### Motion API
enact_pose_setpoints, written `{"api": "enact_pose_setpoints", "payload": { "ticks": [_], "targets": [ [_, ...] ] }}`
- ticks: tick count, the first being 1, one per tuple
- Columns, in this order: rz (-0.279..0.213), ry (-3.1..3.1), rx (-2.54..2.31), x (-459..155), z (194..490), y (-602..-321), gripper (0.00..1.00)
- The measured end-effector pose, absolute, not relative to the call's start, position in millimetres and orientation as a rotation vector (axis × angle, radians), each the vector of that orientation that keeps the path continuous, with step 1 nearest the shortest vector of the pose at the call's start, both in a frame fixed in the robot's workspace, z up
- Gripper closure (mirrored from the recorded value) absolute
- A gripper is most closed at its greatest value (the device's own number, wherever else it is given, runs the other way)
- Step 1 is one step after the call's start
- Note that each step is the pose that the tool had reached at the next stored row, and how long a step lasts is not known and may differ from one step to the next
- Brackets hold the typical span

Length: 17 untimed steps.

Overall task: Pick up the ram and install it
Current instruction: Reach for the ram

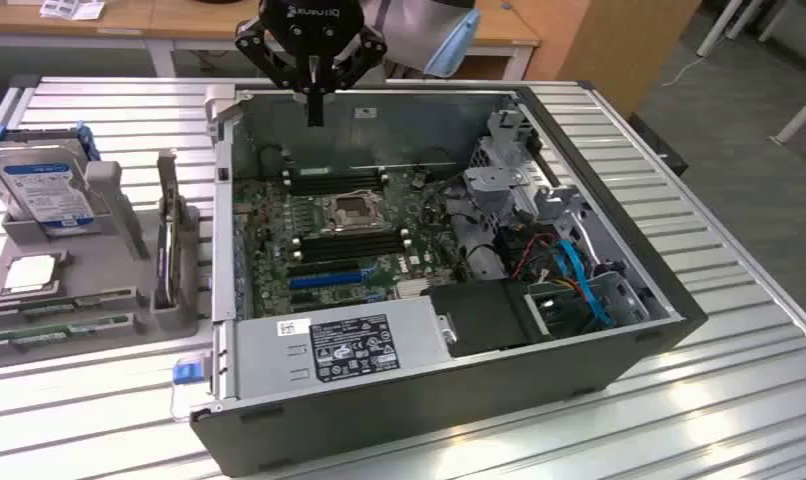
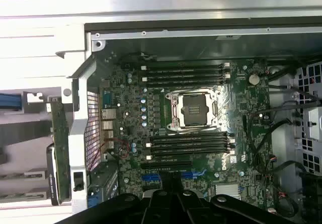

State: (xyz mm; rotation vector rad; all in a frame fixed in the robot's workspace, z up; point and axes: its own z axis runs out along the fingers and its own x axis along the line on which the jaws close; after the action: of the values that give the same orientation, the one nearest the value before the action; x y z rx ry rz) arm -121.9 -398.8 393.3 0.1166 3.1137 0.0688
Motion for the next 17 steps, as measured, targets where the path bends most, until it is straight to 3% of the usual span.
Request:
{"api": "enact_pose_setpoints", "payload": {
  "ticks": [17],
  "targets": [
    [0.069,3.114,0.117,-131.0,393.2,-398.8,0.90]
  ]
}}
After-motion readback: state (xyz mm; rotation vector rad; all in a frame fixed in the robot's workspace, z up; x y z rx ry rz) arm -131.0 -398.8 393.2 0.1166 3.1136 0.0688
